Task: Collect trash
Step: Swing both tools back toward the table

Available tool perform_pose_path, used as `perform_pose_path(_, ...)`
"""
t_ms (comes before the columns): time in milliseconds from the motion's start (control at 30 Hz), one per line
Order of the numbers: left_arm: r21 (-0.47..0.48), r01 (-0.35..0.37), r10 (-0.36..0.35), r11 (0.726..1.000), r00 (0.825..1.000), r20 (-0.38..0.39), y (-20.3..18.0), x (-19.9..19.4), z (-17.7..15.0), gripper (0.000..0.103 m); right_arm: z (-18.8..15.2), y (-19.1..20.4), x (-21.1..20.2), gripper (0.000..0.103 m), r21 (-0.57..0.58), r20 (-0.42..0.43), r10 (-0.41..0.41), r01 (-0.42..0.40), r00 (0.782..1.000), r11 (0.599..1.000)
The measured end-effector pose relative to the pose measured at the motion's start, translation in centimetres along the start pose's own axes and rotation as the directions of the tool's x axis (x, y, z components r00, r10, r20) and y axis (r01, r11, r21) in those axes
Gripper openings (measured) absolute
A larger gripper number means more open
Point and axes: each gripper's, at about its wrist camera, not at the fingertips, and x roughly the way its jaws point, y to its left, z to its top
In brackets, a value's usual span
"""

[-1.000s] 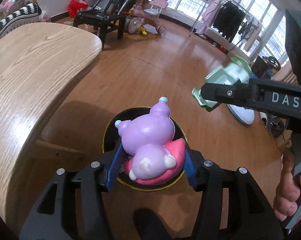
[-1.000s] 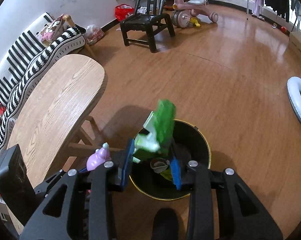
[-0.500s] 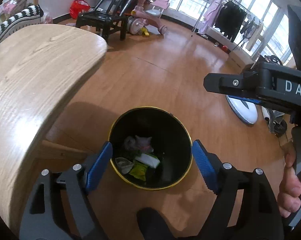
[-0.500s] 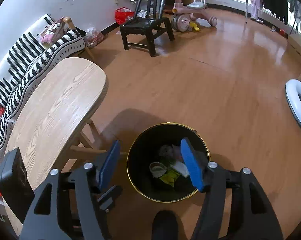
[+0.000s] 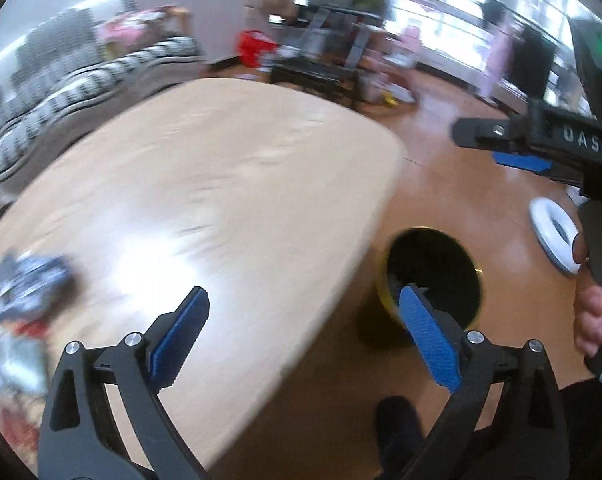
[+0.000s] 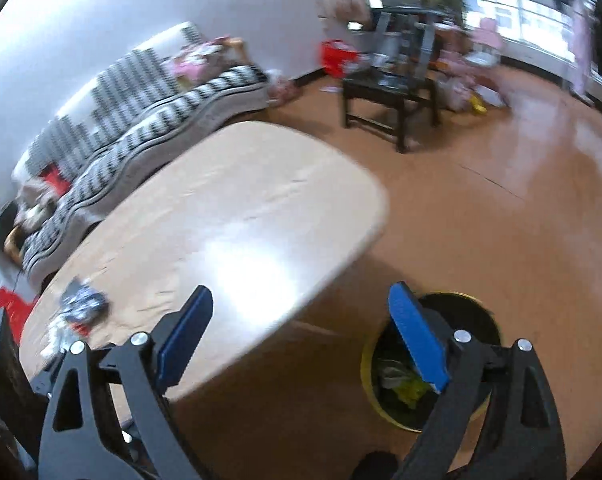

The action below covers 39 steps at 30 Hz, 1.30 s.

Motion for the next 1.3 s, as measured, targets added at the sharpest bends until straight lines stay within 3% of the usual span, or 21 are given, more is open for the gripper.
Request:
perform_pose_path(200, -0.146, -0.161, 0.167, 0.976, 0.985, 0.036, 10.4, -7.1, -4.3, 0.094, -0.7, 9.8, 1.5, 0.087, -0.158, -0.033, 0.119, -0.123, 0.992, 0.980)
perform_pose_path(333, -0.256, -0.264, 0.282, 0.930, 0.959, 0.034, 16.9, -11.1, -8.2, 0.095, -1.6, 15.9, 2.3, 0.087, -0.264, -0.049, 0.167, -0.174, 0.985, 0.949)
perform_pose_path(467, -0.364, -0.309, 0.335, 0.878, 0.942, 0.007, 22.3, -13.7, -11.5, 0.095, -3.4, 20.6, 3.4, 0.087, -0.331, -0.085, 0.206, -0.223, 0.975, 0.917)
perform_pose_path(667, -0.444, -0.325, 0.350, 0.835, 0.936, -0.026, 26.2, -15.2, -14.4, 0.095, -5.4, 25.7, 5.5, 0.087, -0.380, -0.137, 0.248, -0.283, 0.959, 0.881)
perform_pose_path(800, -0.458, -0.315, 0.342, 0.831, 0.939, -0.026, 27.4, -14.8, -14.7, 0.095, -6.0, 27.5, 6.7, 0.087, -0.384, -0.160, 0.262, -0.304, 0.952, 0.872)
perform_pose_path(1100, -0.457, -0.296, 0.317, 0.839, 0.948, -0.031, 27.8, -11.6, -13.3, 0.095, -6.3, 30.3, 10.2, 0.087, -0.384, -0.208, 0.266, -0.329, 0.941, 0.863)
perform_pose_path(1300, -0.516, -0.298, 0.309, 0.803, 0.949, -0.068, 30.3, -7.9, -11.4, 0.095, -5.5, 31.0, 14.2, 0.087, -0.344, -0.242, 0.249, -0.323, 0.938, 0.882)
